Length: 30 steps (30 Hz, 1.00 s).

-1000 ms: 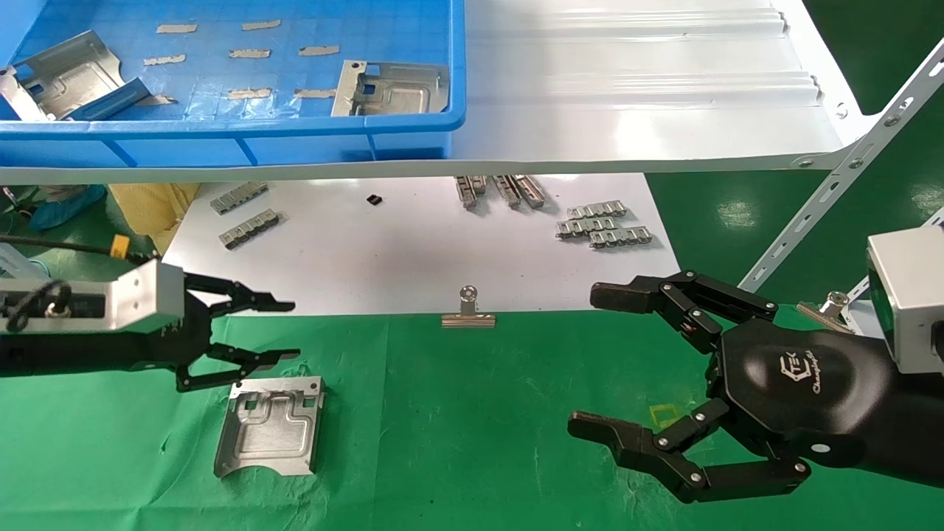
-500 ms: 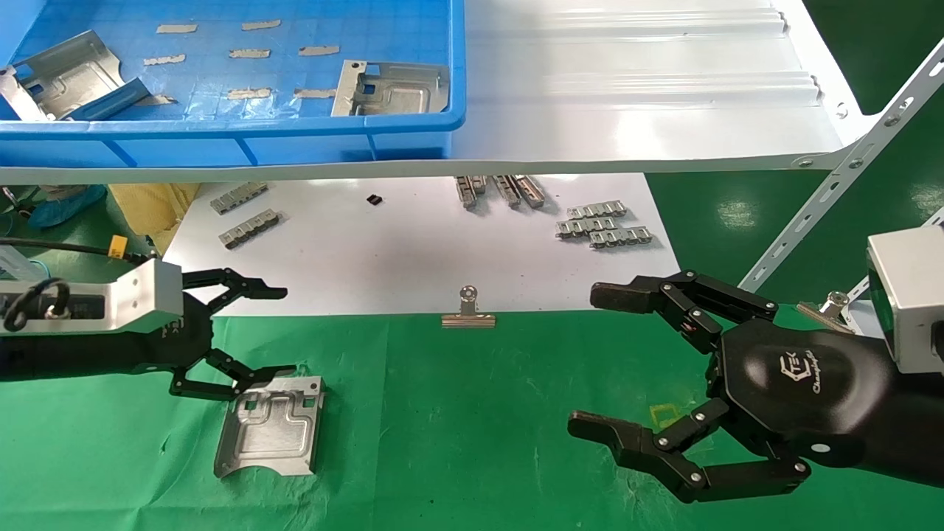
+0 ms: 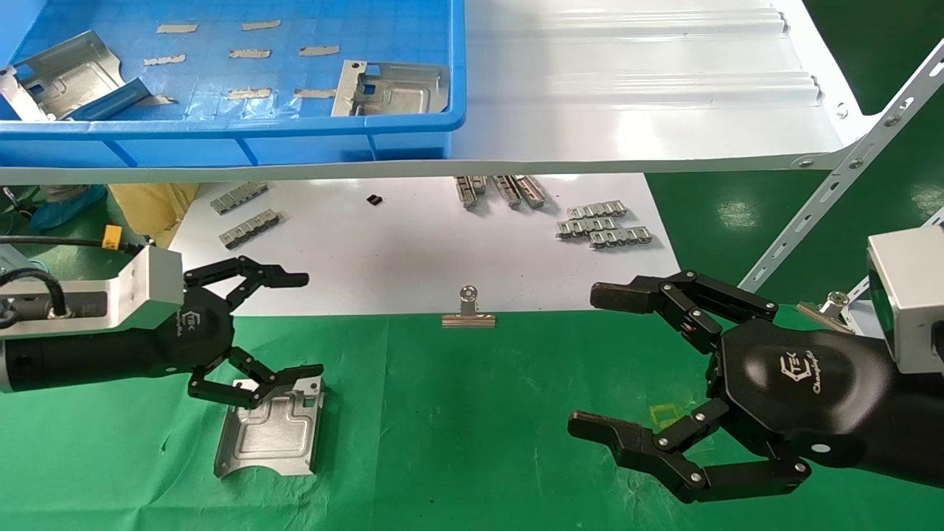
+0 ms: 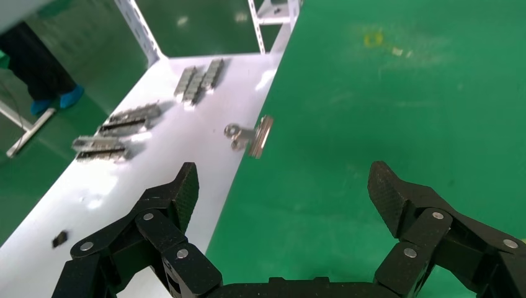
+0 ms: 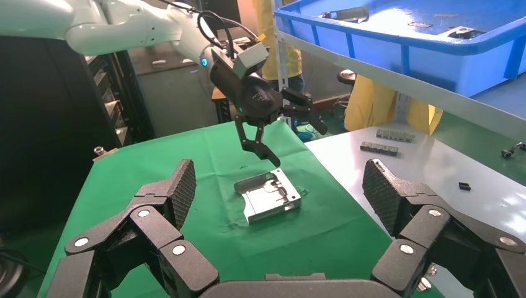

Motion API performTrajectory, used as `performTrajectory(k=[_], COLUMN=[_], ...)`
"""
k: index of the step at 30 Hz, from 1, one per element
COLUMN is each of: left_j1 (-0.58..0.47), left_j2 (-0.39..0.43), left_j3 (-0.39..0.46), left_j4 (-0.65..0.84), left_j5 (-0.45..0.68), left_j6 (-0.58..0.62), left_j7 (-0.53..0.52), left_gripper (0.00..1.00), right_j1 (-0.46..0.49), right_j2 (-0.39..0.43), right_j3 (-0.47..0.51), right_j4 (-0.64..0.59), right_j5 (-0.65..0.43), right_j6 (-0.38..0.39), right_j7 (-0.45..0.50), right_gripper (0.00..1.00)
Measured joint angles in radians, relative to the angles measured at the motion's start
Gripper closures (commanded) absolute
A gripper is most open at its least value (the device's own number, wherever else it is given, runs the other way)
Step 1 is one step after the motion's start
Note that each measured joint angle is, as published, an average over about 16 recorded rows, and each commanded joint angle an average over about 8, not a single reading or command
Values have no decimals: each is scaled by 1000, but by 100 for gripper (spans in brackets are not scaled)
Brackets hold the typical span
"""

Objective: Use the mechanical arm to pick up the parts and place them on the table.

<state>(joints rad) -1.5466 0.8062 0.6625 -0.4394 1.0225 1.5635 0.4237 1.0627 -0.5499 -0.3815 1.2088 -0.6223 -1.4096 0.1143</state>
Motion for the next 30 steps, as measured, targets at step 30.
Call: performTrajectory(k=[30], left_j1=[339], left_j2=[-140], left_j3=[-275], left_j4=[-606], left_j5=[-210], left_j6=[-49], left_j7=[-439], left_gripper=[0], right_j1=[0], right_j2=[0], right_j3=[0], right_j4=[0], right_j5=[0], right_j6=[0], right_j7=[0], right_gripper=[0])
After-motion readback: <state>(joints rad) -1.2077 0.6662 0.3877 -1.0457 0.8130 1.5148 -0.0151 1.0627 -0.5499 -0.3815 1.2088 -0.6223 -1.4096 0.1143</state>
